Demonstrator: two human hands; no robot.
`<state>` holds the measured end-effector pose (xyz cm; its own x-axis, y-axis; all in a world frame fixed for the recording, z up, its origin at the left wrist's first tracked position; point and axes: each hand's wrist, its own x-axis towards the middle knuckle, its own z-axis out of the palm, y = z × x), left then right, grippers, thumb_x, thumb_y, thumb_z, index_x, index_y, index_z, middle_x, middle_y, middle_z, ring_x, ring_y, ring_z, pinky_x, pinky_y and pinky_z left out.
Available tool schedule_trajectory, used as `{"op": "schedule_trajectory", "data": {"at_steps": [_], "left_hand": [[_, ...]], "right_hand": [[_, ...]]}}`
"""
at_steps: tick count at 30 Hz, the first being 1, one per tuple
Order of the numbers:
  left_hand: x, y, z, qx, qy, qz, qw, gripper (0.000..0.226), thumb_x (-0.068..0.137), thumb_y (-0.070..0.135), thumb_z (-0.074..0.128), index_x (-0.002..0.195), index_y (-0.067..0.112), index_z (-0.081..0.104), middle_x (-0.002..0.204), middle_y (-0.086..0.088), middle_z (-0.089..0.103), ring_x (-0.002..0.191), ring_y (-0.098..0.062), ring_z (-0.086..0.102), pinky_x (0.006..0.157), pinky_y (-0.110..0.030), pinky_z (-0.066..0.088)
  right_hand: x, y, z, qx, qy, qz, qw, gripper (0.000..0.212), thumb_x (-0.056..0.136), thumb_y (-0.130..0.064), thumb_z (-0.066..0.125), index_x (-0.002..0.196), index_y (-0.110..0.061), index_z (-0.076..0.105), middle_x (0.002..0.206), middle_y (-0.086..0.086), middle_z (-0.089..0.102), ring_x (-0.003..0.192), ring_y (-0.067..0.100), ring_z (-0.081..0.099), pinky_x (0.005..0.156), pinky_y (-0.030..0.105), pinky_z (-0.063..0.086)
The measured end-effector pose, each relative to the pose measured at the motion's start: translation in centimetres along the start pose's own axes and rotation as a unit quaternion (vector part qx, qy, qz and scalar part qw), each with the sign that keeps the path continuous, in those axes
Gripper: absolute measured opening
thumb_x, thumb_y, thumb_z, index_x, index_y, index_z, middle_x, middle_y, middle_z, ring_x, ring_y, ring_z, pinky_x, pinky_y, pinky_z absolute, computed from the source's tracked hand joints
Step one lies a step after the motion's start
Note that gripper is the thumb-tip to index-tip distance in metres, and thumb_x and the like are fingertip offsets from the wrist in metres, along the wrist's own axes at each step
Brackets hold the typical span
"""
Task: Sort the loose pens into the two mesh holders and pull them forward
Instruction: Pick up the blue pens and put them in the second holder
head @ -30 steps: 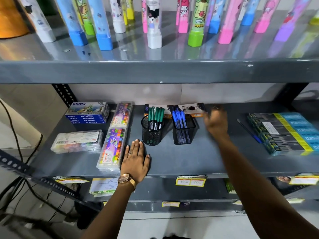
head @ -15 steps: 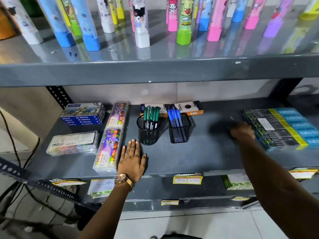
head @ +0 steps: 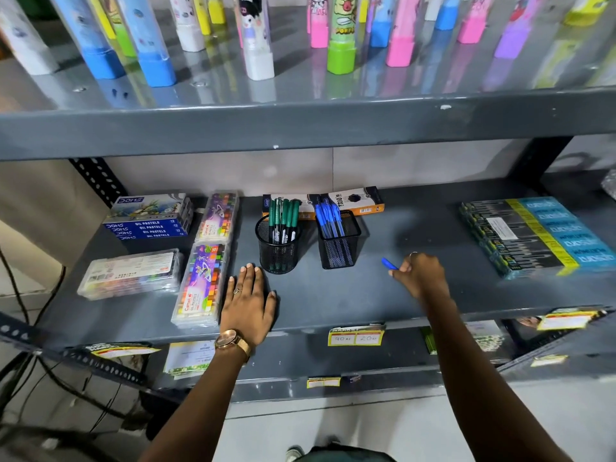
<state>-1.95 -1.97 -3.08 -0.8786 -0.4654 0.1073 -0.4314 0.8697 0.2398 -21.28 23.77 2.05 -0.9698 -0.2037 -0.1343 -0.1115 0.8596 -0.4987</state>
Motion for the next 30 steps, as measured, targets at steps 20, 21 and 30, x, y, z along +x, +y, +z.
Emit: {"op": "schedule_trajectory", "data": {"at_steps": [20,21,30], "left_hand": [[0.0,-0.1,0.0,-0.007,0.004,0.000,1.000,0.079,0.082,0.052,0.005,0.143,0.005,0.021,0.154,-0.014,0.020,0.143,-0.023,0.010,0.116,-0.037,-0.001],[0.0,-0.1,0.0,-0.004,0.002,0.001,1.000,0.079,0.082,0.052,0.005,0.144,0.006,0.020,0.154,-0.014,0.019,0.143,-0.023,0.010,0.116,-0.037,-0.002],[0.1,-0.2,0.1,-0.006,0.002,0.001,1.000,0.078,0.083,0.051,0.006,0.143,0.005,0.021,0.154,-0.014,0.020,0.143,-0.024,0.011,0.117,-0.039,0.000]], "right_hand": [[1.2,-6.6,-4.9,0.001,0.087,-0.083,0.993,0.042,0.086,-0.002,0.052,0.128,-0.007,0.049,0.117,0.028,0.061,0.107,0.044,0.059,0.085,0.037,0.048],[1.1,-7.6,-5.8,0.035,0.119,-0.117,0.985,0.042,0.085,0.000,0.052,0.127,-0.008,0.050,0.112,0.025,0.064,0.101,0.041,0.063,0.079,0.032,0.047],[1.5,-13.6,-5.0,0.285,0.169,-0.286,0.899,0.035,0.085,0.006,0.055,0.118,-0.006,0.057,0.100,0.007,0.064,0.074,0.022,0.065,0.068,0.022,0.060]]}}
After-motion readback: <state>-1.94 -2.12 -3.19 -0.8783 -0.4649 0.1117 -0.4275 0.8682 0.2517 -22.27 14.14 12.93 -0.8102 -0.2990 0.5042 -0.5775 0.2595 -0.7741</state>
